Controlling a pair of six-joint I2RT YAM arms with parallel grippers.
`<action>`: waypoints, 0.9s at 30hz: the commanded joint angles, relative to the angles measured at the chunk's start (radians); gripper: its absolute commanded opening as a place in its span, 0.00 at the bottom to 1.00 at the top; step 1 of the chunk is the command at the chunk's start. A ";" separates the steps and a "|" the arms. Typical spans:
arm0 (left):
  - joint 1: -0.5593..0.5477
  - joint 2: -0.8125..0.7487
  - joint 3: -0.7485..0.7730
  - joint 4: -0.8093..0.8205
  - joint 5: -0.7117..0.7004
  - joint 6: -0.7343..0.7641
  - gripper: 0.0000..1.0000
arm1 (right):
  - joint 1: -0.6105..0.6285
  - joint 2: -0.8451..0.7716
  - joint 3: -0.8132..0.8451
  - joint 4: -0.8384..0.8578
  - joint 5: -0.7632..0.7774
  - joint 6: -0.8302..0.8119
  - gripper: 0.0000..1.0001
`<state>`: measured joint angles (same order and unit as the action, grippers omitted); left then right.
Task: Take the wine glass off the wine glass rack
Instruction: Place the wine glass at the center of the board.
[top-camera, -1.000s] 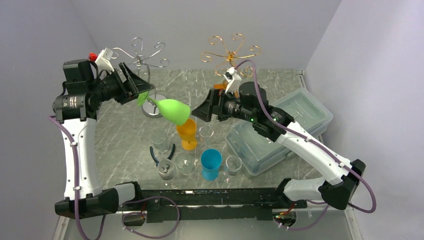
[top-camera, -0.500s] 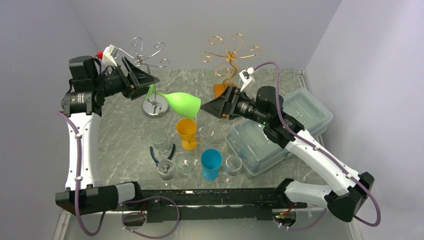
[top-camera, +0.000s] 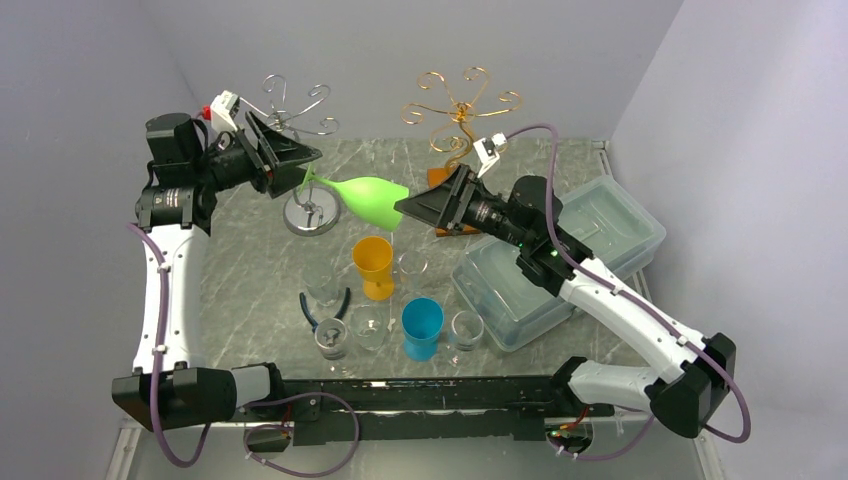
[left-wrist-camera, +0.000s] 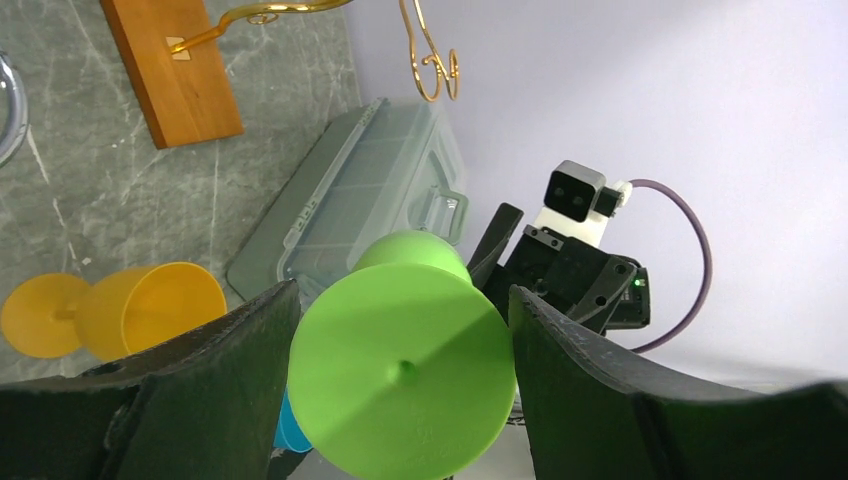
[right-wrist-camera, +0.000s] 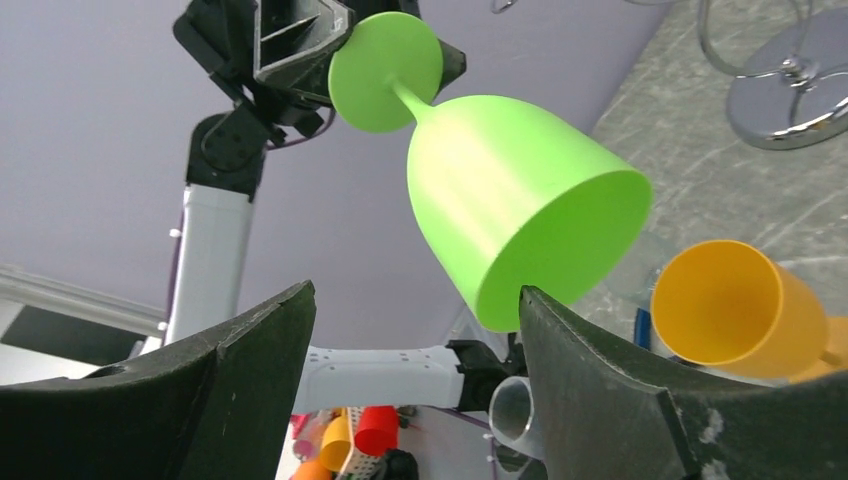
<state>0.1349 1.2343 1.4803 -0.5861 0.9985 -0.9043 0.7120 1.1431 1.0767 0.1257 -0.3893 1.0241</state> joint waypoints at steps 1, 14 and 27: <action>-0.006 -0.033 -0.021 0.113 0.042 -0.065 0.42 | -0.005 0.023 -0.006 0.157 -0.032 0.082 0.75; -0.018 -0.059 -0.098 0.233 0.055 -0.170 0.42 | -0.005 0.074 -0.004 0.249 -0.023 0.168 0.55; -0.037 -0.077 -0.132 0.268 0.056 -0.198 0.43 | -0.003 0.090 0.011 0.261 -0.017 0.186 0.22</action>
<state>0.1074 1.1950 1.3609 -0.3714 1.0237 -1.0950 0.7120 1.2335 1.0710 0.3161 -0.4026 1.2026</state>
